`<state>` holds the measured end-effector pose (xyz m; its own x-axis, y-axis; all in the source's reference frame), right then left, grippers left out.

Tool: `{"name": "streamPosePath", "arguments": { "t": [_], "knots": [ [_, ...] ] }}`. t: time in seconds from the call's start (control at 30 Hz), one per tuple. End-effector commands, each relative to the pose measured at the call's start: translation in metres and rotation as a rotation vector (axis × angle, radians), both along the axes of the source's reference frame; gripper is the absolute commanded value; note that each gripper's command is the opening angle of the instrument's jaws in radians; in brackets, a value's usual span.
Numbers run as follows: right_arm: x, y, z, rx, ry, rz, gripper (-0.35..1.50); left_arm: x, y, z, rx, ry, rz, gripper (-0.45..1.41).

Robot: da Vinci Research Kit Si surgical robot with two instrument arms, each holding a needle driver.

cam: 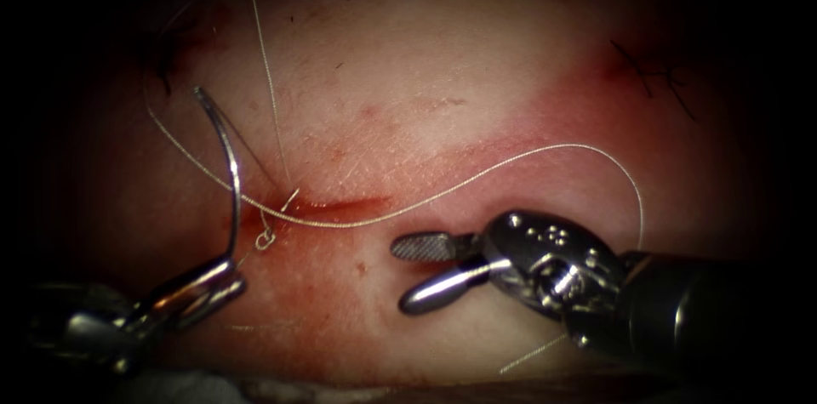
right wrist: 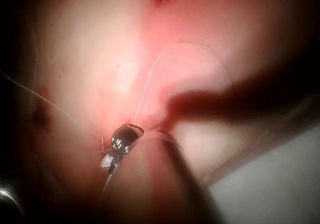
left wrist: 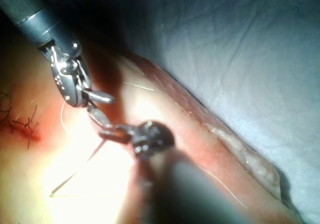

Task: Wound Closure

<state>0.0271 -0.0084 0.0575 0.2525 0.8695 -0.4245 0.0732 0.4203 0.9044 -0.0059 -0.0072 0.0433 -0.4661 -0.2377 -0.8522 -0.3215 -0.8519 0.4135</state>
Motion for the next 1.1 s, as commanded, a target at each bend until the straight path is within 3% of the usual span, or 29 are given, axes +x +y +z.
{"name": "streamPosePath", "arguments": {
  "t": [0.03, 0.23, 0.4, 0.57, 0.87, 1.1],
  "knots": [
    [0.0005, -0.0005, 0.0004, 0.003, 0.004, -0.005, 1.30, -0.0005, -0.0001, 0.0002, -0.007, -0.002, -0.004, -0.45],
    [0.0002, 0.0012, -0.0003, 0.026, -0.003, 0.036, 1.30, -0.0011, -0.0005, 0.0001, -0.037, 0.009, -0.016, -0.45],
    [0.0001, 0.0028, -0.0007, 0.039, -0.005, 0.044, 1.30, -0.0044, -0.0031, 0.0056, -0.059, 0.043, 0.019, -0.45],
    [0.0015, 0.0026, 0.0009, 0.058, -0.013, 0.045, 1.28, -0.0065, -0.0054, 0.0111, -0.034, 0.058, 0.046, -0.45],
    [0.0028, 0.0037, 0.0037, 0.165, -0.058, 0.078, 1.26, -0.0079, -0.0063, 0.0121, -0.032, 0.082, 0.055, -0.45],
    [0.0049, 0.0032, 0.0041, 0.209, -0.058, 0.070, 1.23, -0.0083, -0.0065, 0.0125, -0.025, 0.084, 0.063, -0.45]
  ]
}}
